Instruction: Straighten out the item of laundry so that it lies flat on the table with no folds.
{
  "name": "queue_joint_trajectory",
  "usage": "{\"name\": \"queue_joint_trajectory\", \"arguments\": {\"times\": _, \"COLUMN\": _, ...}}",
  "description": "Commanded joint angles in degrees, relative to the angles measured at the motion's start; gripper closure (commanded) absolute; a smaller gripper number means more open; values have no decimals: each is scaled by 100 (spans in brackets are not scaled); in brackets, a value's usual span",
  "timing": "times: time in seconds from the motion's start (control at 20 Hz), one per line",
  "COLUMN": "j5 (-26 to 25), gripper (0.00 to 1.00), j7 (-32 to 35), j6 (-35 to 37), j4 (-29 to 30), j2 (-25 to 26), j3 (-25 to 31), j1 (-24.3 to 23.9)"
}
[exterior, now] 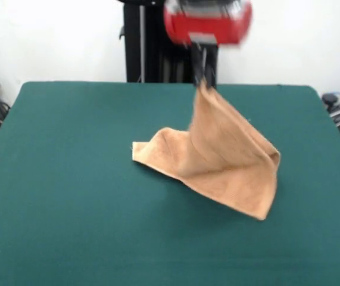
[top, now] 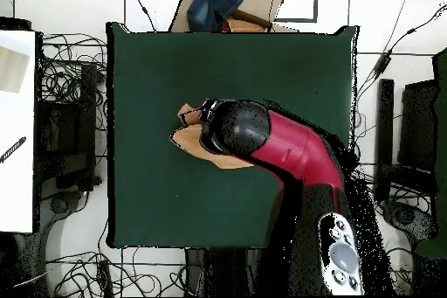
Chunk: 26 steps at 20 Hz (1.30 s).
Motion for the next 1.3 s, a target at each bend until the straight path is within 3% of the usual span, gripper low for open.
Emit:
{"name": "queue_joint_trajectory", "arguments": {"times": 0.05, "j5": -466, "gripper": 100, "j7": -883, "j6": 1938, "j4": 372, "j2": -1422, "j3": 103, "j1": -276}}
{"name": "queue_joint_trajectory", "arguments": {"times": 0.45, "j5": -574, "gripper": 100, "j7": -780, "j6": 2584, "j4": 319, "j2": -1882, "j3": 231, "j1": -494}}
{"name": "queue_joint_trajectory", "arguments": {"times": 1.3, "j5": -375, "gripper": 100, "j7": -283, "j6": 2347, "j4": 886, "j2": -2335, "j3": 223, "j1": -233}}
